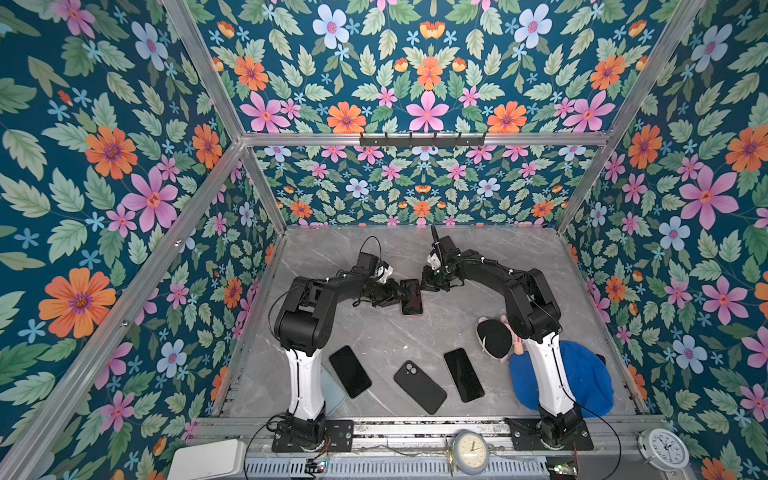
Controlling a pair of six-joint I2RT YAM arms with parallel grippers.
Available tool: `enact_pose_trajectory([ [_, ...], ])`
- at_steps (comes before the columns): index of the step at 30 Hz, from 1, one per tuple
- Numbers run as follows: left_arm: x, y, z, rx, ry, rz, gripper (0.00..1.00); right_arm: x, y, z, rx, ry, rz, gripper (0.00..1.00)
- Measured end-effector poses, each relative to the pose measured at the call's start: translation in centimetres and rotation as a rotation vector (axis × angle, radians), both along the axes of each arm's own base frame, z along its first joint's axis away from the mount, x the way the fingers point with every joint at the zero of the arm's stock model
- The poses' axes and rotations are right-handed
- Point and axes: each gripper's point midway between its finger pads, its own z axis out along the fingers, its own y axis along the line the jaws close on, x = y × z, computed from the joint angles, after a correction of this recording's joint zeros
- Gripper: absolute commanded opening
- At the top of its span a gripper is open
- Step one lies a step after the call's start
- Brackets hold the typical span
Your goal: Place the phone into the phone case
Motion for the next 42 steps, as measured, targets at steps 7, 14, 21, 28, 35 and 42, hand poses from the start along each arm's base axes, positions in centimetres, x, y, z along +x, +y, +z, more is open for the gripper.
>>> enact_pose_trajectory([
  [7, 0.0, 0.0, -0.1, -0.012, -0.002, -0.002, 0.38, 0.1, 0.1, 0.3, 0.004, -0.005, 0.0, 0.09],
  [14, -1.7, 1.6, 0.4, 0.015, 0.004, 0.018, 0.49, -2.2, -1.4, 3.0, -0.059, 0.0, -0.001, 0.17],
  [21, -5.3, 1.7, 0.2, 0.022, 0.048, 0.007, 0.43, -7.5, -1.5, 3.1, -0.101, 0.054, 0.031, 0.18],
  [28, -6.6, 0.6, -0.2, -0.037, 0.089, 0.004, 0.35, -9.9, -0.7, 1.7, -0.099, 0.12, 0.039, 0.17],
  [35, -6.3, 0.1, -0.4, -0.063, 0.09, 0.006, 0.29, -9.9, 0.1, 1.2, -0.077, 0.133, 0.036, 0.13],
  [42, -6.3, -0.1, -0.6, -0.078, 0.107, 0.012, 0.27, -10.0, 0.0, 0.6, -0.084, 0.146, 0.032, 0.1],
])
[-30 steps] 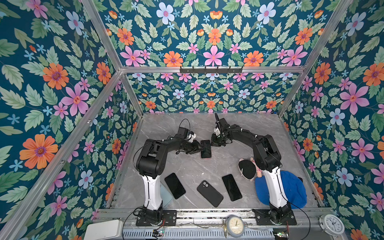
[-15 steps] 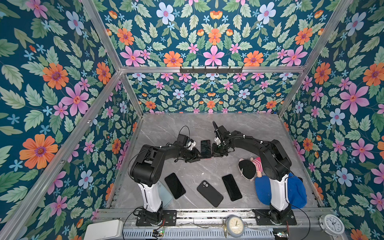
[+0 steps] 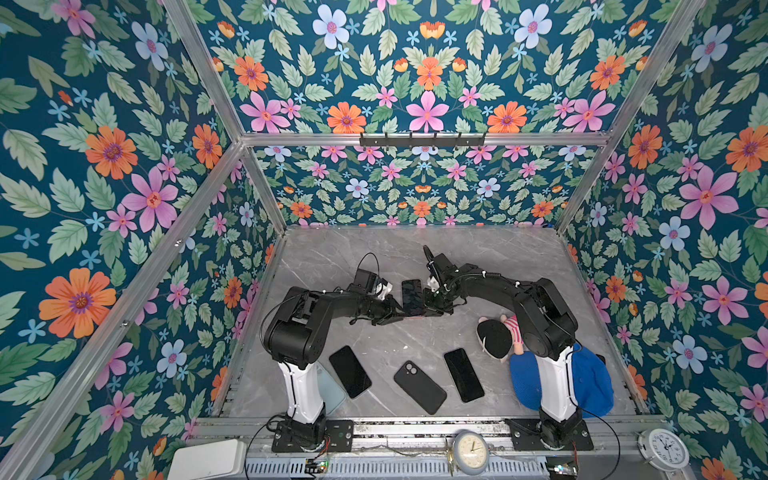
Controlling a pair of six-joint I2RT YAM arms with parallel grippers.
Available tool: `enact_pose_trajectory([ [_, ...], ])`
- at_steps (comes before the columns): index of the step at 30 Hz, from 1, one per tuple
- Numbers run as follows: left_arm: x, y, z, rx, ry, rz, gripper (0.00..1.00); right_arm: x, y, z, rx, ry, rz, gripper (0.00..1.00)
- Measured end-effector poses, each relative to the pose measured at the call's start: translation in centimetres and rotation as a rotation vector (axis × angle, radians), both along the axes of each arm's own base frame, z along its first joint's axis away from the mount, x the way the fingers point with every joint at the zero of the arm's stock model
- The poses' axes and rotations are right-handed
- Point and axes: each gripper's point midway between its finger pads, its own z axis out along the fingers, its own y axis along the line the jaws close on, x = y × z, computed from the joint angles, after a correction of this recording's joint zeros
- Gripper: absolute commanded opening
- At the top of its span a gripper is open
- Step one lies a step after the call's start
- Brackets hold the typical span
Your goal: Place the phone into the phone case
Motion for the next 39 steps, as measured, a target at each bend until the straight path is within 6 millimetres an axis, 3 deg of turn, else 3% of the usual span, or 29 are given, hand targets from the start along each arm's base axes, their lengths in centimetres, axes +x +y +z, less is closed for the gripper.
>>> enact_pose_trajectory([
  [7, 0.0, 0.0, 0.0, -0.006, 0.003, -0.001, 0.26, -0.2, -0.3, -0.6, -0.017, 0.011, -0.002, 0.02],
  [14, 0.0, 0.0, -0.1, -0.007, 0.002, -0.002, 0.26, -0.2, -0.3, -1.0, -0.025, 0.018, -0.004, 0.05],
  [16, 0.0, 0.1, 0.0, -0.004, -0.003, 0.001, 0.28, 0.0, -0.4, -0.3, -0.028, 0.006, -0.005, 0.1],
  [20, 0.3, 0.6, 0.3, 0.032, -0.033, 0.011, 0.34, 0.0, -1.1, 1.2, -0.067, -0.039, -0.007, 0.29],
  [23, 0.8, 1.3, 0.5, 0.055, -0.045, 0.031, 0.36, 0.9, -1.0, 1.9, -0.07, -0.08, -0.012, 0.34],
  [27, 0.7, 1.4, 0.5, 0.056, -0.049, 0.028, 0.37, 1.2, -1.1, 0.7, -0.095, -0.068, -0.004, 0.37],
  [30, 0.6, 1.2, 0.5, 0.049, -0.05, 0.024, 0.37, 1.2, -0.9, 0.2, -0.094, -0.061, 0.001, 0.37],
  [39, 0.5, -0.3, 0.4, 0.005, -0.062, -0.006, 0.35, 0.6, -0.4, -0.8, -0.057, -0.032, 0.007, 0.19],
])
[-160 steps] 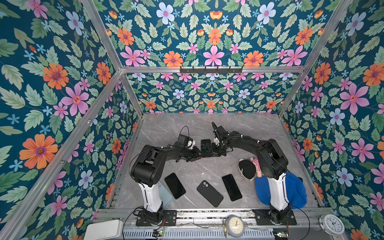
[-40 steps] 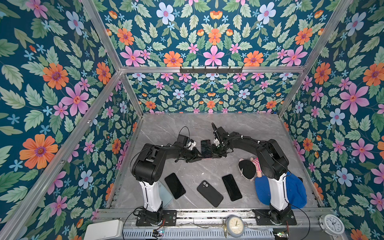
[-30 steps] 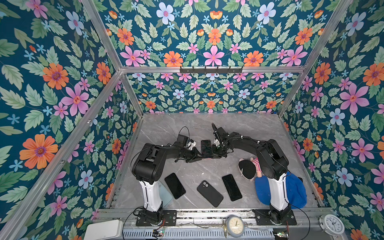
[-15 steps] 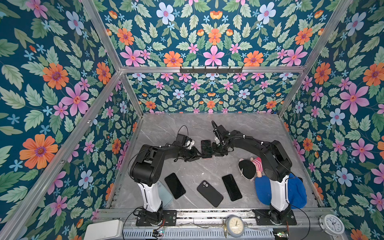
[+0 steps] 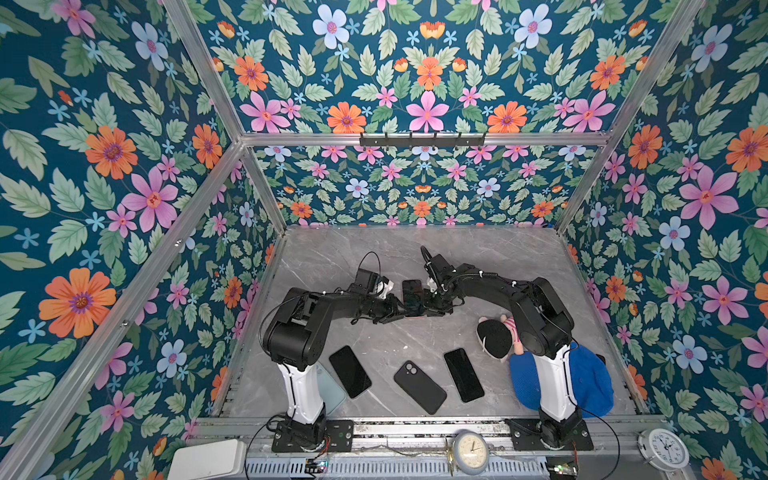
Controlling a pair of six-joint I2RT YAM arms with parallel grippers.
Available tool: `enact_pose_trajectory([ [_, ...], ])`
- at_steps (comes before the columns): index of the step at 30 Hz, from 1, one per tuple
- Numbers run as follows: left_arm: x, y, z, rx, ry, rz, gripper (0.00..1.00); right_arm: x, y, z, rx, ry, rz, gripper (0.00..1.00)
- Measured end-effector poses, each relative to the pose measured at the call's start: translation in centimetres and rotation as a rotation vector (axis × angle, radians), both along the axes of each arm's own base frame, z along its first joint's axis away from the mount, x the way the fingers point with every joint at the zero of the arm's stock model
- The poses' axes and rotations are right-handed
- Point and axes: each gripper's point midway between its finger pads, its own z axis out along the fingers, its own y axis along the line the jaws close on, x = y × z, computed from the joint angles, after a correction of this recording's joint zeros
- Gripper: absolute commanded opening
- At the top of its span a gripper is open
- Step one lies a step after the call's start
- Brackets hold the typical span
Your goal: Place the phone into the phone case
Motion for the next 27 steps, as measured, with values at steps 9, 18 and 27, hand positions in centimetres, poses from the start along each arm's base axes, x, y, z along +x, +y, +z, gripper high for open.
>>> enact_pose_trajectory([
  [9, 0.0, -0.1, 0.1, -0.013, 0.01, 0.007, 0.34, 0.0, -0.2, 0.2, 0.002, 0.001, -0.005, 0.17],
  [18, 1.1, 2.8, 1.3, 0.079, -0.047, 0.067, 0.58, 0.7, 0.2, 3.3, -0.053, -0.115, 0.004, 0.78],
  [27, 1.2, 6.5, 1.5, 0.202, -0.095, 0.111, 0.8, 4.6, 1.8, 3.5, -0.173, -0.234, 0.008, 0.98],
])
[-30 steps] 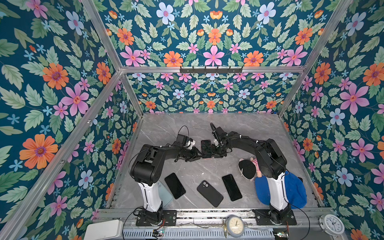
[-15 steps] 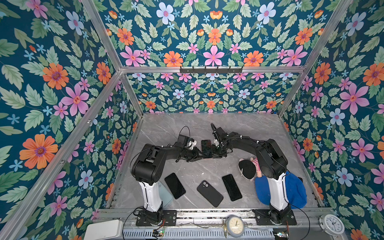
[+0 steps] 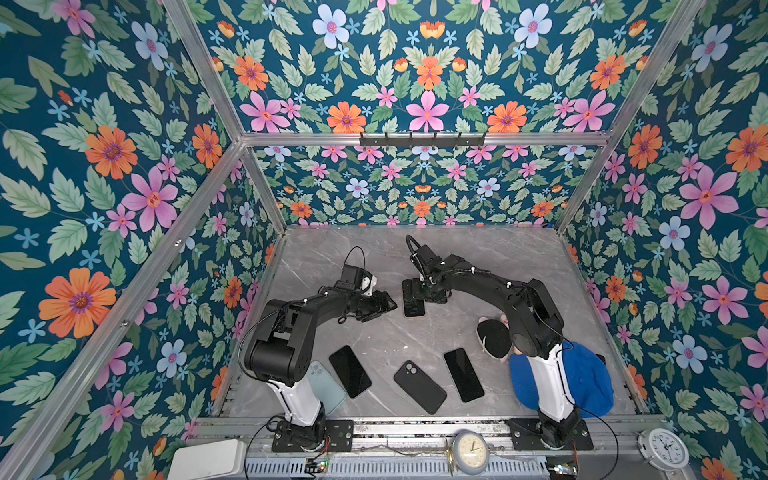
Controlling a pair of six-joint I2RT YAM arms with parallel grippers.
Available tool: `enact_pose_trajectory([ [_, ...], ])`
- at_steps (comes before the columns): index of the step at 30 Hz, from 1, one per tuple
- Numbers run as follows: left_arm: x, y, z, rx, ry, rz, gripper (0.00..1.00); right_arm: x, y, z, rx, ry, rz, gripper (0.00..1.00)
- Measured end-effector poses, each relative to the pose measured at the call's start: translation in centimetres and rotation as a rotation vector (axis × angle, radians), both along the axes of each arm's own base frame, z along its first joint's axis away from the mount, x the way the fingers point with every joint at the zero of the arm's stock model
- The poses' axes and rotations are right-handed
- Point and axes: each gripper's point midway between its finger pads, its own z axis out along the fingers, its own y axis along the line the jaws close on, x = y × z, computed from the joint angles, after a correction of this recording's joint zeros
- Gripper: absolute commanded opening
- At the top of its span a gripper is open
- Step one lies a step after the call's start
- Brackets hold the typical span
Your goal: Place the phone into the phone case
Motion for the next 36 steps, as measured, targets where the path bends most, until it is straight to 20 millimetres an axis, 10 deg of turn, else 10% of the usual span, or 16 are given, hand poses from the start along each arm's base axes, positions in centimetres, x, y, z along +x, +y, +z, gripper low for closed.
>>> enact_pose_trajectory([
  [18, -0.4, 1.2, 0.0, 0.024, -0.032, 0.028, 0.89, -0.6, 1.4, -3.6, -0.213, 0.046, 0.007, 0.86],
  [29, 0.1, 1.1, 0.0, 0.023, -0.033, 0.032, 0.88, -0.3, 0.9, -3.5, -0.24, 0.034, 0.002, 0.61],
  [36, 2.3, 0.4, 0.3, 0.016, -0.022, 0.036, 0.86, 3.8, -1.9, -1.6, -0.213, -0.011, -0.023, 0.53],
])
